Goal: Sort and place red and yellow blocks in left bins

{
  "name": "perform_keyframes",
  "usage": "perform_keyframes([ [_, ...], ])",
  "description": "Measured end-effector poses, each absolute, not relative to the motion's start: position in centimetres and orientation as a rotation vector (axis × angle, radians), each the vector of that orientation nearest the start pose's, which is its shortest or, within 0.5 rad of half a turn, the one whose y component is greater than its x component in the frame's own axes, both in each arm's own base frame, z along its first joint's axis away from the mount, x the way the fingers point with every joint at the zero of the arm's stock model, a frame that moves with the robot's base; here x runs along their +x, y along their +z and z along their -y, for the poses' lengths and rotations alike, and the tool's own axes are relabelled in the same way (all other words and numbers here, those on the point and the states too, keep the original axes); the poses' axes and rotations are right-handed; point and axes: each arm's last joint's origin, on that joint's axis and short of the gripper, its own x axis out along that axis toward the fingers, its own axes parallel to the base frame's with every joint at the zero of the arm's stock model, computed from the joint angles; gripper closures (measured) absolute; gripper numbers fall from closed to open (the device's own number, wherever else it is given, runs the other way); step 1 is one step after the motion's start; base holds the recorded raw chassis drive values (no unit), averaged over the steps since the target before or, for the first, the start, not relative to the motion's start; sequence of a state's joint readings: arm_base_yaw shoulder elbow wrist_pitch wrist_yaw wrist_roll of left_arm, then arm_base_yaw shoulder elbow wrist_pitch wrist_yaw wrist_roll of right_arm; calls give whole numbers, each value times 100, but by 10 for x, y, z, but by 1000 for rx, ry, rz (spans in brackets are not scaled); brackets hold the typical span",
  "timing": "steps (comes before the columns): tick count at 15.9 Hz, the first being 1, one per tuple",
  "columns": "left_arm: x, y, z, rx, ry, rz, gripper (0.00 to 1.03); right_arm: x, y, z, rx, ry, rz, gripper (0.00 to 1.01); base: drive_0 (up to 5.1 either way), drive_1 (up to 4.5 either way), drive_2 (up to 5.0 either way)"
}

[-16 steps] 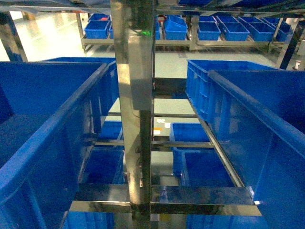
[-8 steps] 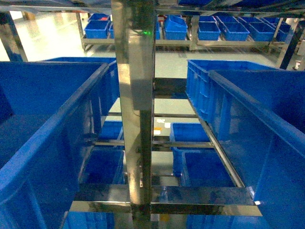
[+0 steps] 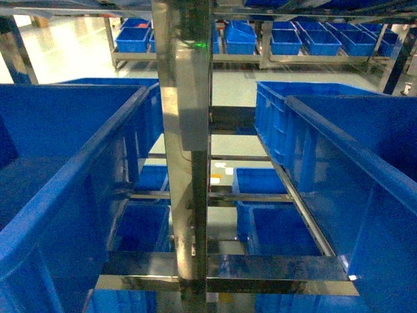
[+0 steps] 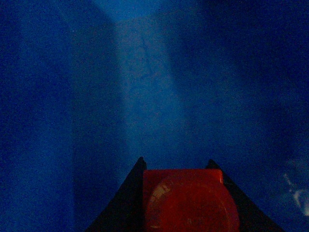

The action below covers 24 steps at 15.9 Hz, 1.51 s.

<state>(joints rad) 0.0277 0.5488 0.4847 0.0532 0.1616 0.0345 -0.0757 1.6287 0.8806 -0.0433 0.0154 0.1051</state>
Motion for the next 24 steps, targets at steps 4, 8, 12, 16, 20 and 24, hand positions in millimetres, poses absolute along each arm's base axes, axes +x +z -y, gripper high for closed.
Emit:
perform_keyframes([
  [4,139,284,1,33,-134,-9,76,323,170,22,152,-139,-794,73,0,0,0],
  [8,139,284,1,33,-134,-9,76,312,152,20,155,-175,-798,73,0,0,0],
  [12,139,284,1,33,-134,-9,76,292,127,19,216,-225,-814,73,0,0,0],
  [16,139,284,1,33,-134,-9,76,293,132,19,215,-230,-797,73,0,0,0],
  [20,139,284,1,33,-134,-9,76,300,141,20,228,-243,-773,73,0,0,0],
  [24,139,284,1,33,-134,-9,76,306,150,17,213,-250,-751,73,0,0,0],
])
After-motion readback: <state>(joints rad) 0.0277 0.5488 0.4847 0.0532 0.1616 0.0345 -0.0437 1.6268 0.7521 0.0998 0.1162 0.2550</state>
